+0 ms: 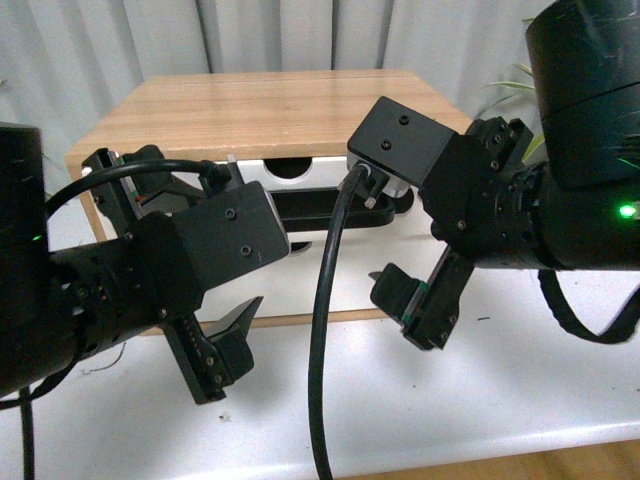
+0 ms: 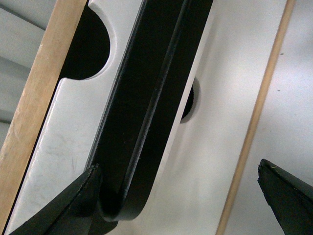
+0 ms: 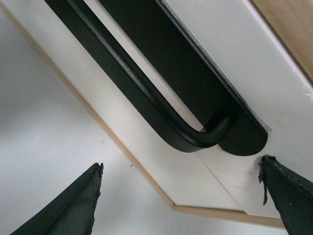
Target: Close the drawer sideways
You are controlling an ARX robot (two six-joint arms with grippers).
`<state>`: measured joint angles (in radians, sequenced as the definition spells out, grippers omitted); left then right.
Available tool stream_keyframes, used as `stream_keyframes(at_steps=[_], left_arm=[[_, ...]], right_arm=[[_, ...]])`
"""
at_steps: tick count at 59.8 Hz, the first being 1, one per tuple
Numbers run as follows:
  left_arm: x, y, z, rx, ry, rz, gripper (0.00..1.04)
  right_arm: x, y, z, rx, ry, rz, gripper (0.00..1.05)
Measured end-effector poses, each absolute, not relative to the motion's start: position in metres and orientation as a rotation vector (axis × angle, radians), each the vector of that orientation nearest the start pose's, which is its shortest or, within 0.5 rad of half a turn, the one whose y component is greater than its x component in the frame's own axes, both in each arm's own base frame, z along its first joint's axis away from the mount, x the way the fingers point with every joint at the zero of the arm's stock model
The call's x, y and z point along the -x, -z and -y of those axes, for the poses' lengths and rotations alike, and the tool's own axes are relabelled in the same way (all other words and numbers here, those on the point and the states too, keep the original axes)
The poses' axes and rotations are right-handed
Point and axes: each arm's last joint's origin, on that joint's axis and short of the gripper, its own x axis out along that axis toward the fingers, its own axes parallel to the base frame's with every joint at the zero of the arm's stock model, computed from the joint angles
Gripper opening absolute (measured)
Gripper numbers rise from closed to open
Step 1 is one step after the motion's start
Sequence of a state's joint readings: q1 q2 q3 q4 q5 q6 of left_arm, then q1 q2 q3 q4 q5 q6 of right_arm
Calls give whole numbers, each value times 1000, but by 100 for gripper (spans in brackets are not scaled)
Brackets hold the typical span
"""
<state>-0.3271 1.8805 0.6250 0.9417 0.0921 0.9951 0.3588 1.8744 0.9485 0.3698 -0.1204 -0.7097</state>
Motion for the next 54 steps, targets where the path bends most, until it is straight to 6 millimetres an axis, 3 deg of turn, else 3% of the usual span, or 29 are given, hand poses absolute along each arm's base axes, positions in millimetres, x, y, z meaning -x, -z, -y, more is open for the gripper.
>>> stream_keyframes(at_steps=[19, 31, 42, 54], left_arm=[[-319, -111, 108, -1015, 541, -88, 98], [-301, -124, 100, -1003, 511, -55, 98], [-266, -142, 80, -970, 489, -42, 98], [-216, -144, 55, -843, 488, -126, 98]], right_arm=[[-363, -130, -134, 712, -643, -415, 98], [-350, -148, -123, 683, -607, -395, 98], [-312, -180, -101, 643, -557, -343, 98], [-258, -187, -75, 528, -500, -370, 98]])
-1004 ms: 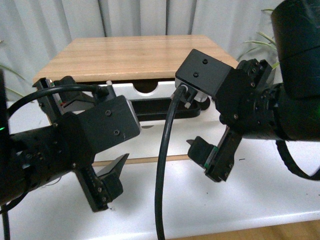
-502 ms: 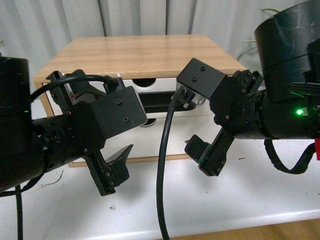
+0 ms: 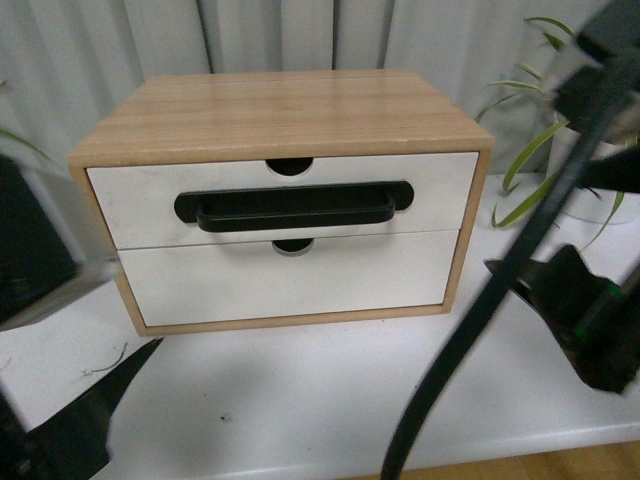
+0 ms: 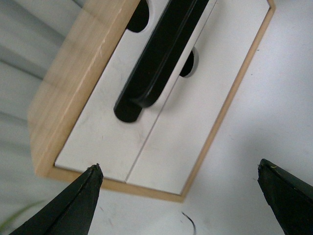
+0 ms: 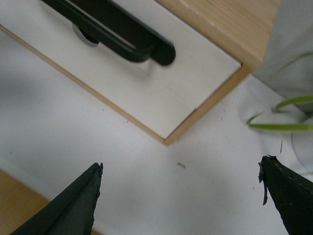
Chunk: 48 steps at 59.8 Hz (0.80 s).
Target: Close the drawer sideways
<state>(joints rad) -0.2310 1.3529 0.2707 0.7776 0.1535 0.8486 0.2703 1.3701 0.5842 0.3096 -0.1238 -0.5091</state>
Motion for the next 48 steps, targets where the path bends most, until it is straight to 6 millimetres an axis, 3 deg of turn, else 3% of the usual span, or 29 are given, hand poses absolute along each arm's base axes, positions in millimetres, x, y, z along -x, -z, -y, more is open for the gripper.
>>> stream_keyframes(at_steps=[19, 28, 35, 46, 48], left_arm=[[-148, -167, 22, -506, 339, -157, 98], [-130, -174, 6, -304, 225, -138, 98], [-125, -169, -4, -166, 136, -156, 98], [-125, -169, -3, -102, 145, -158, 98], [-126, -168, -2, -93, 95, -83, 93]], right_arm=[[-167, -201, -45, 403, -269, -305, 98], [-141, -207, -40, 314, -201, -258, 98], [-131, -211, -35, 212, -150, -213, 98], [-131, -210, -35, 155, -140, -228, 98], [-132, -210, -35, 124, -104, -155, 94]])
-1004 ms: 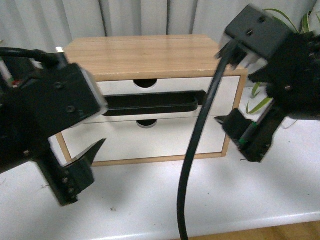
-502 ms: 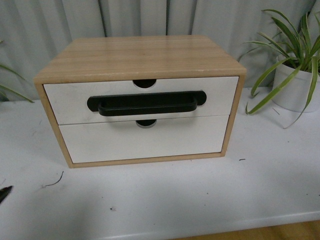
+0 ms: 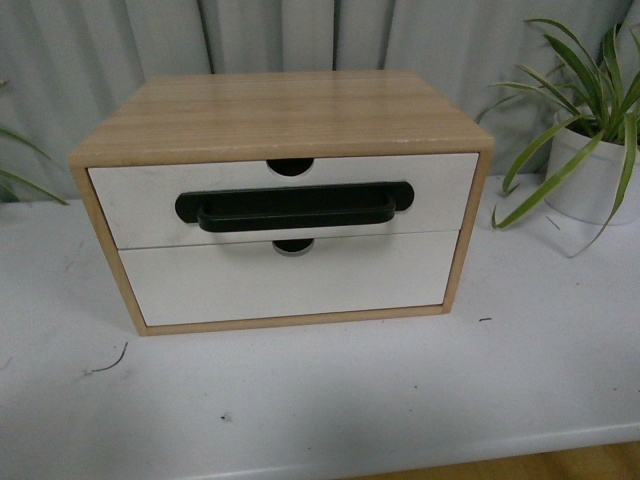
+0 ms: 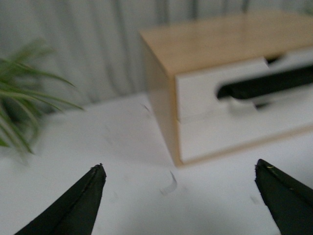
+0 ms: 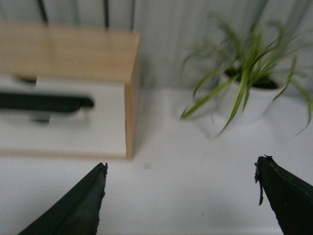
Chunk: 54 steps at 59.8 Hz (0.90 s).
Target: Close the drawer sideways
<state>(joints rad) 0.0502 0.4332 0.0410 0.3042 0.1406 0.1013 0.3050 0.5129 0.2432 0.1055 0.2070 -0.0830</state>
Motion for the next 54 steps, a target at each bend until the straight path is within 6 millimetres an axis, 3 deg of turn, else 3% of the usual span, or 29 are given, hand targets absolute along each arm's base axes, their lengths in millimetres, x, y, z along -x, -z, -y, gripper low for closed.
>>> stream_keyframes(at_steps=[4, 10, 15, 39, 54], left_arm=[[-123, -170, 1, -41, 24, 8, 73], [-113, -170, 0, -7, 0, 15, 2], [-110, -170, 0, -3, -1, 11, 2], [-98, -166, 0, -3, -1, -7, 2], [-98, -167, 0, -3, 0, 0, 2]], right_arm=[[-126, -200, -27, 43, -11, -12, 74], [-116, -182, -10, 16, 3, -7, 3], [-113, -179, 2, 14, 27, -3, 2], [-99, -164, 0, 14, -1, -32, 2], [-97, -167, 0, 14, 0, 5, 2]])
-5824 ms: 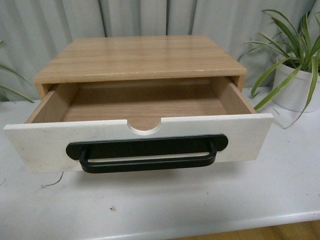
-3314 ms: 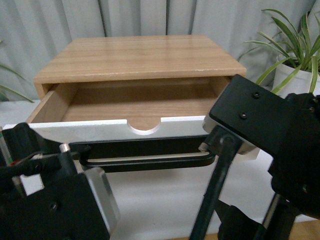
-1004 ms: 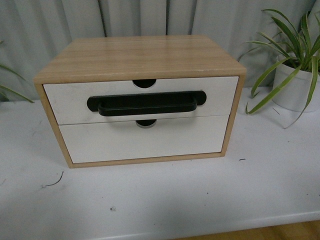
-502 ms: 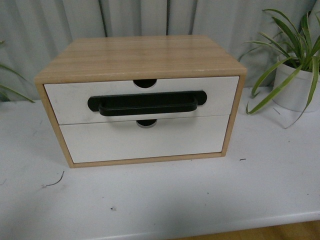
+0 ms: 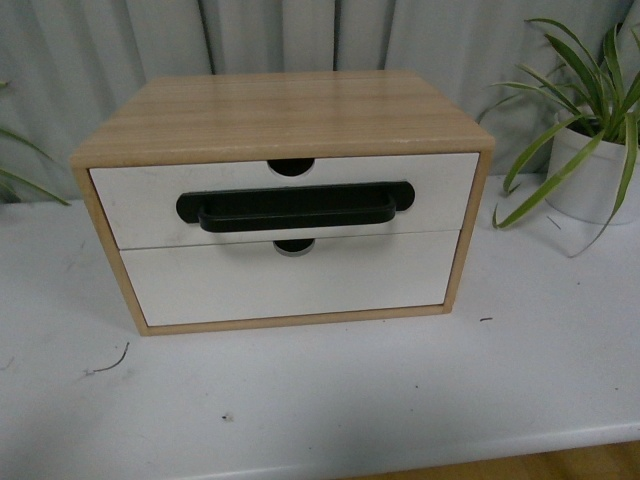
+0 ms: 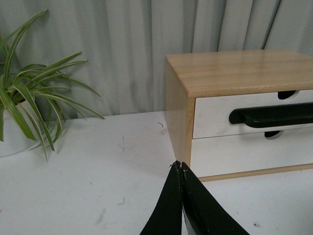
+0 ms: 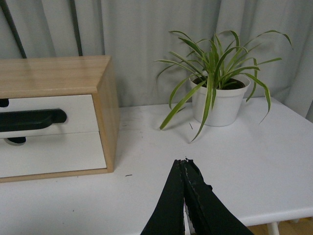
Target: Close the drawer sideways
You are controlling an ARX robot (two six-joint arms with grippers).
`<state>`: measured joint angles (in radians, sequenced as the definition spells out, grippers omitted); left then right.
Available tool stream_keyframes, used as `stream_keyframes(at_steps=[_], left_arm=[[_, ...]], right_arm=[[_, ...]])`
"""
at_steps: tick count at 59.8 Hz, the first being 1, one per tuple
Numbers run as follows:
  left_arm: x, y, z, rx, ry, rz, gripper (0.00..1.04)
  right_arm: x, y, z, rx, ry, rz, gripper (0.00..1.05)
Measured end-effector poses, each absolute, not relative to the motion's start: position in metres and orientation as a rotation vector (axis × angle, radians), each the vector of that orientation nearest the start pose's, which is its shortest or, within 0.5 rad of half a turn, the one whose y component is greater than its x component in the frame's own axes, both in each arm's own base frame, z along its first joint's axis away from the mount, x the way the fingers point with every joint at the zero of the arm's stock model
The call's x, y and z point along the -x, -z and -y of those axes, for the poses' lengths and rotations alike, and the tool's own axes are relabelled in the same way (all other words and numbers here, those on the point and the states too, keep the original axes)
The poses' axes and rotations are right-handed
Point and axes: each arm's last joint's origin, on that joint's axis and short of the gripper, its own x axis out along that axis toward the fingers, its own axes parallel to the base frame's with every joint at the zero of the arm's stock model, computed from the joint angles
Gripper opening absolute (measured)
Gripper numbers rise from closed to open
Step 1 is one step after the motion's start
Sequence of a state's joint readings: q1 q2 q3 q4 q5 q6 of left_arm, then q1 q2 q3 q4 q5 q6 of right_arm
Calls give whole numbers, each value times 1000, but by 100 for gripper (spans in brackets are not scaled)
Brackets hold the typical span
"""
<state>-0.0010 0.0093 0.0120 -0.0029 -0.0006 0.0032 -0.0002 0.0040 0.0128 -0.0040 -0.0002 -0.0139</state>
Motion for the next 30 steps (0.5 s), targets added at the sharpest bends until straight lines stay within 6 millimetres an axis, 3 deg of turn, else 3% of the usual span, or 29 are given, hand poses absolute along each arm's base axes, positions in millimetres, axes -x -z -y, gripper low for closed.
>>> stream_keyframes(at_steps=[7, 9, 19, 23, 30], left_arm=[[-98, -166, 0, -3, 0, -1, 2], [-98, -166, 0, -2, 0, -1, 3], [-98, -166, 0, -2, 0, -1, 46], [-98, -166, 0, -2, 0, -1, 97], [-98, -167, 0, -2, 0, -1, 98]], right_arm=[[-97, -167, 0, 14, 0, 5, 2], [-97, -167, 0, 14, 0, 5, 6], [-97, -167, 0, 14, 0, 5, 49], [-97, -167, 0, 13, 0, 5, 100], [-97, -167, 0, 13, 0, 5, 98]])
